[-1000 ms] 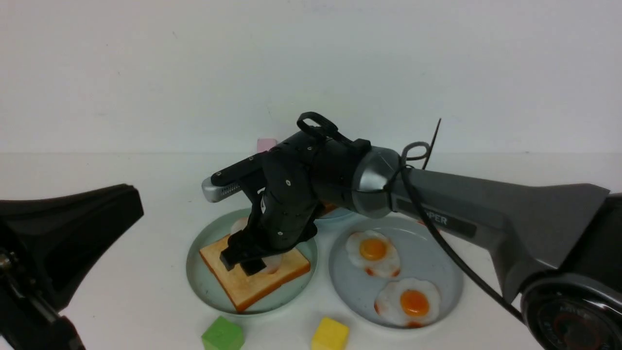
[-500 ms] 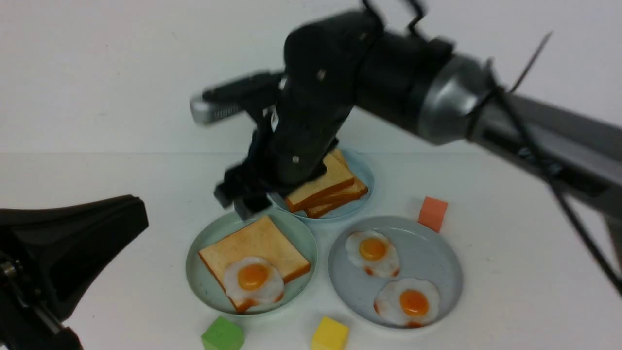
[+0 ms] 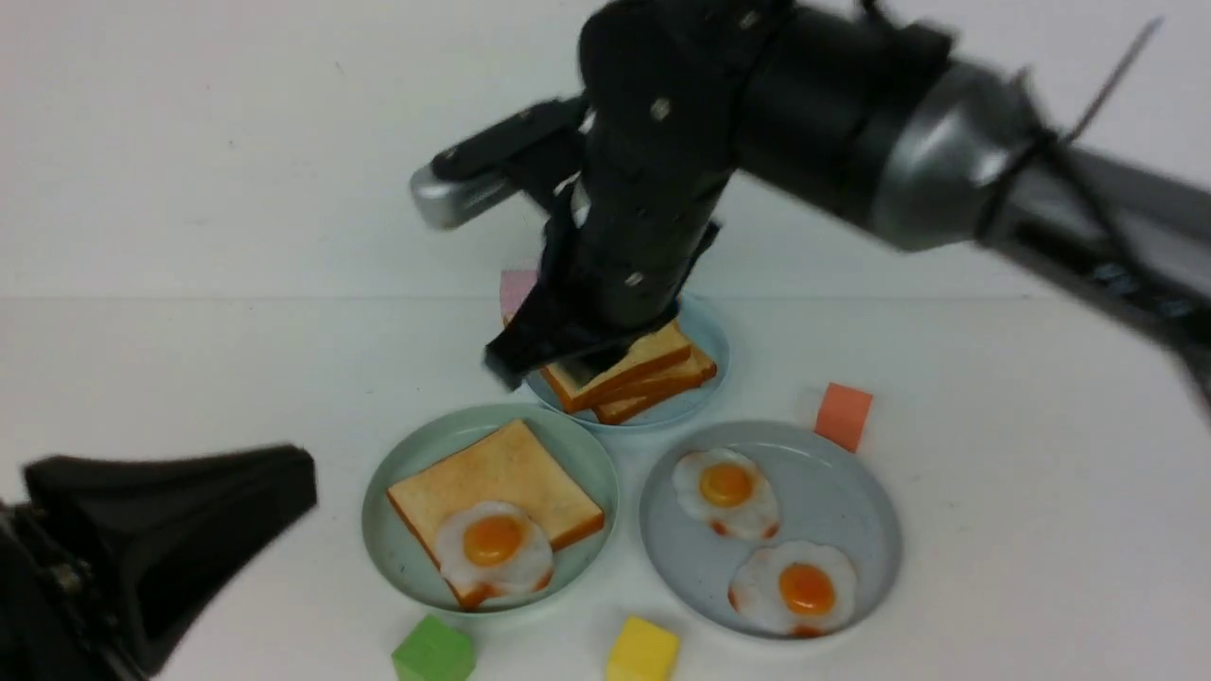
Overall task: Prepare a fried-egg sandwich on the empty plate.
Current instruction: Use the left arm to grab a slice of bread
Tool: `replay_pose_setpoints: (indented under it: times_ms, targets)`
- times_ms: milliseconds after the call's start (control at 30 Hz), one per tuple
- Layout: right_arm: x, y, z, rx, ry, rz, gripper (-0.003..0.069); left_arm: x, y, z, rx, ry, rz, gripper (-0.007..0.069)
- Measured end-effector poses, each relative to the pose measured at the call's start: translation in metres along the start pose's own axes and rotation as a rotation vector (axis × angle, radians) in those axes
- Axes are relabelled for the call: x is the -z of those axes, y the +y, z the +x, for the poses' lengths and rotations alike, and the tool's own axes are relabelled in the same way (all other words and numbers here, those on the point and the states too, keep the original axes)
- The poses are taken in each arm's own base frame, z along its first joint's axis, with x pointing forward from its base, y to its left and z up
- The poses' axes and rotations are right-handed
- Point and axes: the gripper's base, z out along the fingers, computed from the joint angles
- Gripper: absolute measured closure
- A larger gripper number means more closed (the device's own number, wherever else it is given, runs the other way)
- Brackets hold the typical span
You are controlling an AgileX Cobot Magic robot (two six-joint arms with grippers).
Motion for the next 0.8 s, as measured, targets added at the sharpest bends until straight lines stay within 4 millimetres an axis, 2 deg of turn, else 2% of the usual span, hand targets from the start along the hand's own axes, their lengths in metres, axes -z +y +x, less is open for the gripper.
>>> replay_pose_setpoints:
  times_ms: [33,67,133,200,233,300,333,367,400,433,467,500,533,567,633,733,800]
  targets:
    - [0.014,-0.004,0.004,-0.004,-0.019,0.021,0.0527,-0.006,-0.001,-0.003,0.014,0.048,0.014,0.0638]
    - [0.018,-0.004,0.004,-0.005,-0.028,0.022,0.0529,-0.007,-0.002,-0.003,0.018,0.059,0.017,0.0638]
    - [0.049,-0.011,0.018,-0.023,-0.057,0.048,0.0549,-0.022,-0.005,-0.014,0.045,0.182,0.047,0.0638]
    - [0.078,-0.014,0.042,-0.063,-0.064,0.061,0.0566,-0.051,-0.005,-0.021,0.062,0.351,0.061,0.0638]
    - [0.084,-0.014,0.049,-0.071,-0.064,0.061,0.0567,-0.058,-0.004,-0.025,0.055,0.390,0.062,0.0638]
    - [0.102,-0.014,0.074,-0.090,-0.059,0.061,0.0575,-0.087,0.000,-0.029,0.046,0.496,0.047,0.0638]
    - [0.106,-0.013,0.089,-0.099,-0.044,0.060,0.0582,-0.105,0.004,-0.028,0.040,0.551,0.032,0.0638]
    - [0.107,-0.013,0.092,-0.099,-0.043,0.060,0.0583,-0.108,0.004,-0.028,0.043,0.554,0.030,0.0638]
    - [0.120,-0.013,0.115,-0.117,-0.048,0.067,0.0596,-0.131,0.008,-0.032,0.026,0.601,0.014,0.0638]
    - [0.125,-0.013,0.129,-0.126,-0.047,0.069,0.0607,-0.147,0.011,-0.033,0.016,0.635,0.009,0.0638]
    - [0.122,-0.013,0.130,-0.127,-0.038,0.069,0.0609,-0.149,0.012,-0.030,0.017,0.652,0.007,0.0638]
    - [0.130,-0.012,0.152,-0.140,-0.046,0.068,0.0629,-0.171,0.015,-0.030,0.004,0.704,0.004,0.0638]
    - [0.136,-0.012,0.161,-0.147,-0.063,0.067,0.0641,-0.186,0.017,-0.030,-0.003,0.734,0.003,0.0638]
    - [0.138,-0.011,0.168,-0.154,-0.071,0.067,0.0646,-0.192,0.018,-0.033,-0.010,0.743,0.003,0.0638]
    - [0.146,-0.010,0.198,-0.190,-0.102,0.063,0.0665,-0.229,0.024,-0.031,-0.036,0.831,0.003,0.0638]
    - [0.158,-0.009,0.226,-0.233,-0.145,0.059,0.0670,-0.259,0.029,-0.036,-0.068,0.860,-0.005,0.0638]
    - [0.160,-0.009,0.238,-0.254,-0.157,0.057,0.0669,-0.273,0.032,-0.039,-0.090,0.862,-0.015,0.0638]
